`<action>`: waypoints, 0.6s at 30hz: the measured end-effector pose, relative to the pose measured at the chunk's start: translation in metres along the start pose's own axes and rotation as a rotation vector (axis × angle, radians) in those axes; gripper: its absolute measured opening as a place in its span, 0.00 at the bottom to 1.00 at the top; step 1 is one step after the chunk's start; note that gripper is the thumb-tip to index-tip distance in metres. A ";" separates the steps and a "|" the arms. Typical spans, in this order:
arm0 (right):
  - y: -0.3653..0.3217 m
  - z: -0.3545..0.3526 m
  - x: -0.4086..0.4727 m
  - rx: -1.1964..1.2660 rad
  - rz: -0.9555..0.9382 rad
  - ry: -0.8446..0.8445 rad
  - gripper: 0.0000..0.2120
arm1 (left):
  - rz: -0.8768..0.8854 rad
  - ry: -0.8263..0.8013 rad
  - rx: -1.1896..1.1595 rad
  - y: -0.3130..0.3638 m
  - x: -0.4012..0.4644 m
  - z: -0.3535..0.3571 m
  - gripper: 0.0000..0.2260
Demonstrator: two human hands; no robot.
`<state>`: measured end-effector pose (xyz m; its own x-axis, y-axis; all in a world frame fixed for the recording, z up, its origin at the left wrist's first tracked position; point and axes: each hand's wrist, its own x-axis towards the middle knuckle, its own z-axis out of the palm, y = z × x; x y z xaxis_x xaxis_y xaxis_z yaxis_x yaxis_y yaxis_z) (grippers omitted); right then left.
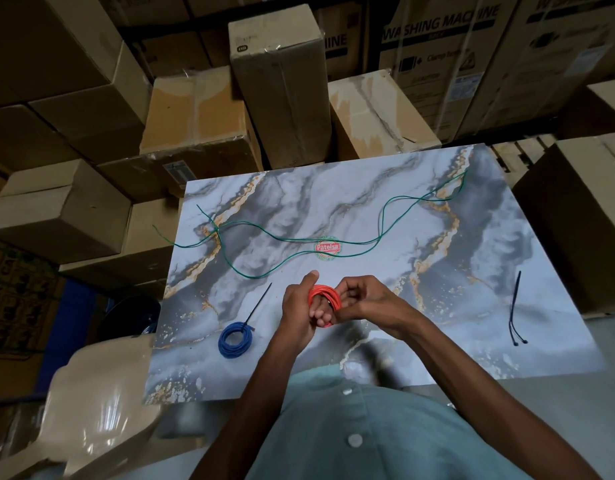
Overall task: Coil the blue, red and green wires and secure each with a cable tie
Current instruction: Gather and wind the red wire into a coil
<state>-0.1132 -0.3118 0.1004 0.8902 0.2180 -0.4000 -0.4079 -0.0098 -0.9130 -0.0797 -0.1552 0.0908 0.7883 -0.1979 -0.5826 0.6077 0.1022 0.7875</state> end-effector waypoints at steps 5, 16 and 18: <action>0.002 -0.005 -0.002 -0.002 -0.033 -0.001 0.13 | 0.033 0.251 0.043 0.006 -0.004 0.013 0.24; 0.006 -0.002 -0.002 -0.128 -0.032 0.053 0.19 | -0.002 0.266 0.273 0.005 0.008 0.011 0.19; 0.005 0.003 0.000 -0.396 -0.125 0.126 0.20 | 0.016 0.215 0.328 0.005 0.008 0.012 0.23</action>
<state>-0.1161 -0.3087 0.0964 0.9556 0.1213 -0.2685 -0.2074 -0.3701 -0.9055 -0.0713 -0.1685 0.0924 0.8209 0.0135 -0.5709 0.5593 -0.2202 0.7991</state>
